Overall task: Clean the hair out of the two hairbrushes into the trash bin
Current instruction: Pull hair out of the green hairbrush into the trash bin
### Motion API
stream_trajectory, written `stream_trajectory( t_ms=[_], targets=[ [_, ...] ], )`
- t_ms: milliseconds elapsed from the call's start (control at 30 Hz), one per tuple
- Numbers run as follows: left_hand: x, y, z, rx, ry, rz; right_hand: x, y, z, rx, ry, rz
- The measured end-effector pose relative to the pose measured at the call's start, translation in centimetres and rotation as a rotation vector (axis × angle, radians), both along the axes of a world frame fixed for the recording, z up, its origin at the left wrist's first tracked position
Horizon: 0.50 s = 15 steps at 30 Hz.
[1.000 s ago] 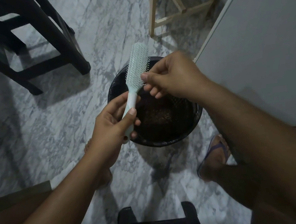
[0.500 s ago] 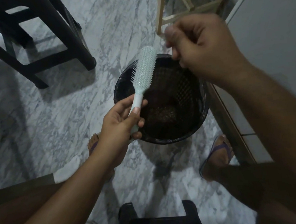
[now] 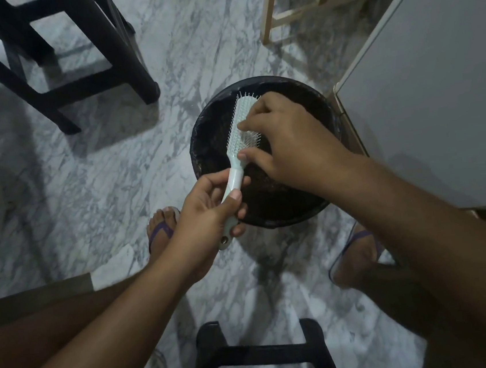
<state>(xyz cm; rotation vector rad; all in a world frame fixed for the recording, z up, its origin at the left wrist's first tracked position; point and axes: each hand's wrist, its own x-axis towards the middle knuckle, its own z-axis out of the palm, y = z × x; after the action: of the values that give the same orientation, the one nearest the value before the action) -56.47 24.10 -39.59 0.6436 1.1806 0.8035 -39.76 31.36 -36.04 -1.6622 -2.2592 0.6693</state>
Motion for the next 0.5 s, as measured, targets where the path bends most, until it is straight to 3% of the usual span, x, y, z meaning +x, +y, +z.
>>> stream_trajectory(
  t_ms=[133, 333, 500],
  targets=[
    [-0.3, -0.4, -0.2, 0.075, 0.090, -0.088, 0.4, 0.6, 0.2, -0.047, -0.052, -0.057],
    [-0.2, -0.5, -0.3, 0.069, 0.055, -0.083, 0.5, 1.2, -0.6, 0.059, 0.091, -0.063],
    [0.4, -0.7, -0.4, 0.014, -0.005, -0.049, 1.9, 2.1, 1.0, 0.071, 0.395, -0.207]
  ],
)
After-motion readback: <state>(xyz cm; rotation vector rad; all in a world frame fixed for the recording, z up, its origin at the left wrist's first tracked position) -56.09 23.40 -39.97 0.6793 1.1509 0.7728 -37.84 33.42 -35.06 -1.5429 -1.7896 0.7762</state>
